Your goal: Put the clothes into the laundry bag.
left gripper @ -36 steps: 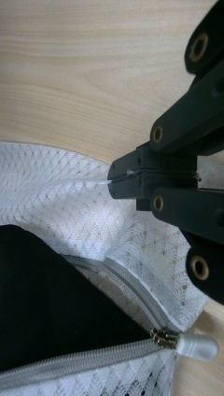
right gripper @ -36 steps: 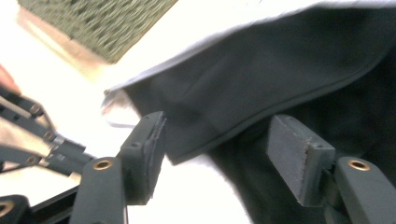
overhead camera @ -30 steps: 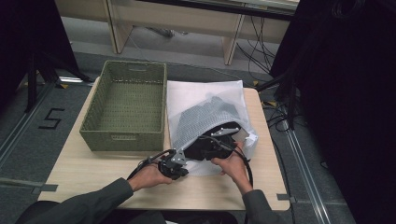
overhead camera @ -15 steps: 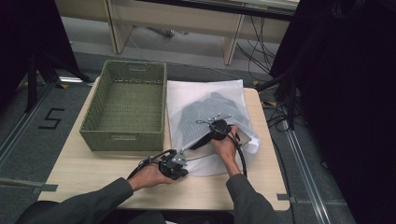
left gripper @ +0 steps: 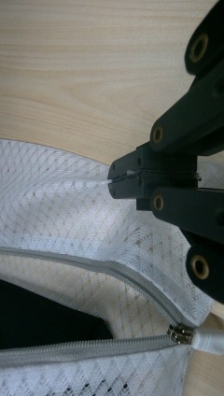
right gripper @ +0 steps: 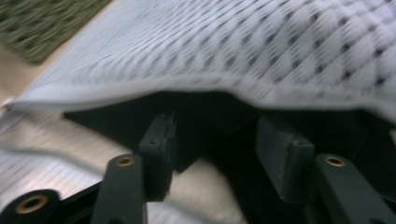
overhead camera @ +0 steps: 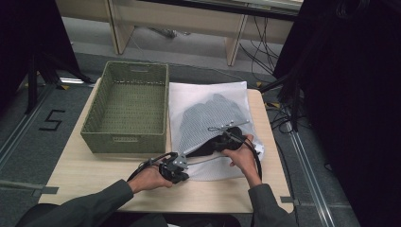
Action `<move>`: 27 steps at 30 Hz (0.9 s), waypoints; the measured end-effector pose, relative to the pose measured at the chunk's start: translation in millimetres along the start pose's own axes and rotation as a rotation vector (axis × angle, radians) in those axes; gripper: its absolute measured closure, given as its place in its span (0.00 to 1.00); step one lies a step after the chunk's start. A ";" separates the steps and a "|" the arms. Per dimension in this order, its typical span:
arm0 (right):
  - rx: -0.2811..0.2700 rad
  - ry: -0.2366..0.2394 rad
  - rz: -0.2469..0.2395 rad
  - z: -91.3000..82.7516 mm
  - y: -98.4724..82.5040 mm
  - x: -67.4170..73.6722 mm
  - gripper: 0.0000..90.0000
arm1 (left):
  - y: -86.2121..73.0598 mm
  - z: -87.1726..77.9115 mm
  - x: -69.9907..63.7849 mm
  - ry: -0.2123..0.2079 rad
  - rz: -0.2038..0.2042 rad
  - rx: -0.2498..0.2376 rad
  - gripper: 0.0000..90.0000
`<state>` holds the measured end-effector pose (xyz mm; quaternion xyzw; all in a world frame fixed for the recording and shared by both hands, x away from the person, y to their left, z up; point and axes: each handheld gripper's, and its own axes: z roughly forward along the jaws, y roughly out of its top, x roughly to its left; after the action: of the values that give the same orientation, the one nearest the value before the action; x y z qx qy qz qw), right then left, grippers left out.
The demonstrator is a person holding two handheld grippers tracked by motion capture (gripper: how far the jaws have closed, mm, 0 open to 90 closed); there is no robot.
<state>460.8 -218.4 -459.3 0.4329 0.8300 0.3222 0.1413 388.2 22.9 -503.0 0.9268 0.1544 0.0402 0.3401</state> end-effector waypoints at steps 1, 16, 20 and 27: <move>-0.002 0.000 -0.001 -0.8 -2.7 4.0 0.51 | -0.1 -0.3 -0.2 0.002 0.004 0.001 0.99; 0.042 -0.054 -0.081 50.2 -6.2 14.4 0.98 | -0.6 -1.6 -1.4 -0.003 0.015 0.011 0.99; 0.005 -0.122 -0.083 61.6 8.0 -2.7 0.99 | -1.1 -2.1 -1.5 -0.004 0.017 0.012 0.99; -0.043 -0.182 -0.002 77.4 26.6 -31.8 0.98 | -3.3 -3.2 -1.9 -0.009 0.012 0.007 0.99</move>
<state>535.8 -201.1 -501.5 0.4565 0.8070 0.2991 0.2258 385.0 26.7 -502.6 0.9291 0.1476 0.0376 0.3371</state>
